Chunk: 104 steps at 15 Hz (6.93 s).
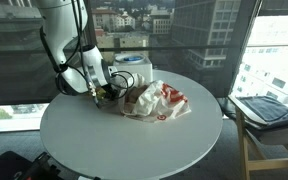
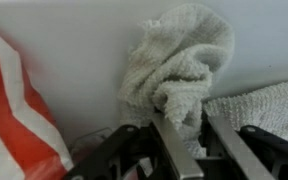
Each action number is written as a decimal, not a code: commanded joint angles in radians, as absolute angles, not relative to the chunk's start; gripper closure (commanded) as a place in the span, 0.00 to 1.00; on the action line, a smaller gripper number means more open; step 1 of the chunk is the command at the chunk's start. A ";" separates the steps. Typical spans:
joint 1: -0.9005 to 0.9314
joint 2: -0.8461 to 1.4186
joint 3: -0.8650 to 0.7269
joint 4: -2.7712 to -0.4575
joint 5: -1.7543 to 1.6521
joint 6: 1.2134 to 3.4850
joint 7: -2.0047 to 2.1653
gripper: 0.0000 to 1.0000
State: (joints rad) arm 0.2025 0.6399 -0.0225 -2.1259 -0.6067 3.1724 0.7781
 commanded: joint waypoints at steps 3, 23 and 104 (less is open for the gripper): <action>0.119 0.568 0.124 -2.149 -0.578 3.070 0.752 1.00; 0.128 0.056 0.227 -2.306 0.055 2.575 0.250 0.95; 0.023 -0.217 0.093 -2.516 -1.120 2.301 1.262 0.87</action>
